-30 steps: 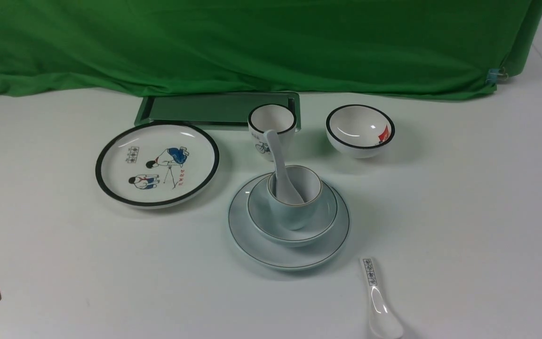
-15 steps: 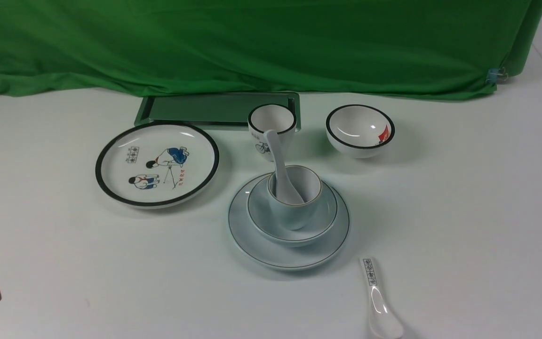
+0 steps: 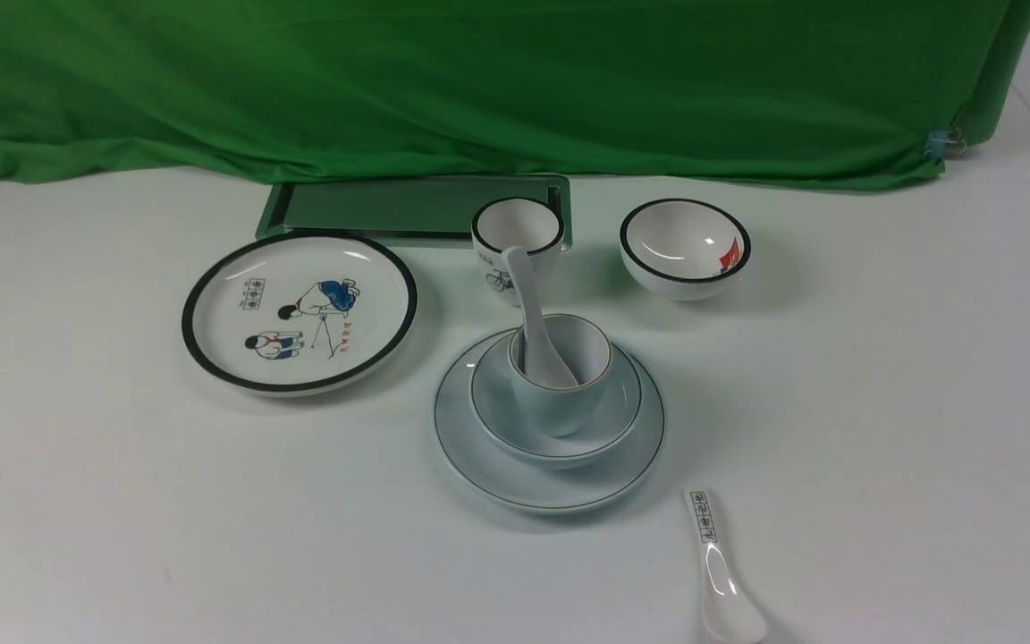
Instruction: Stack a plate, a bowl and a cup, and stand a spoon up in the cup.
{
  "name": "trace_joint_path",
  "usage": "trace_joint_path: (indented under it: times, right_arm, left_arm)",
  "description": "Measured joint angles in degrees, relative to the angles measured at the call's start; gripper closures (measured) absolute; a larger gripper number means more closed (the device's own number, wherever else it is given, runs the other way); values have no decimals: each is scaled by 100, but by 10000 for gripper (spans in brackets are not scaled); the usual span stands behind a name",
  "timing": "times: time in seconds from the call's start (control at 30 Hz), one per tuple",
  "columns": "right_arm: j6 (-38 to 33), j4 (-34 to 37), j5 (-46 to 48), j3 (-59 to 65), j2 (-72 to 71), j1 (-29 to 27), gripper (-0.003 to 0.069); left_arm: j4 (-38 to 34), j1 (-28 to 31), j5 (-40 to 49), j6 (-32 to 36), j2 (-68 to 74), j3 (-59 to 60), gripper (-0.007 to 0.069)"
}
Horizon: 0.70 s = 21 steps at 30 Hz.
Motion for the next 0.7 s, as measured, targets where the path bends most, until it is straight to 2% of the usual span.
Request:
trace_joint_path:
  times: [0.07, 0.27, 0.37, 0.57, 0.7]
  right_arm:
    - [0, 0, 0, 0, 0, 0, 572]
    - [0, 0, 0, 0, 0, 0, 559]
    - [0, 0, 0, 0, -4, 0, 550]
    - [0, 0, 0, 0, -4, 0, 535]
    - [0, 0, 0, 0, -6, 0, 524]
  left_arm:
    - [0, 445, -477, 0, -61, 372, 656]
    - [0, 1312, -488, 0, -594, 1152, 656]
    - [-5, 1529, -219, -38, -642, 1250, 656]
    - [-5, 1579, 623, -87, -642, 1270, 656]
    - [-5, 1591, 667, -87, -642, 1270, 656]
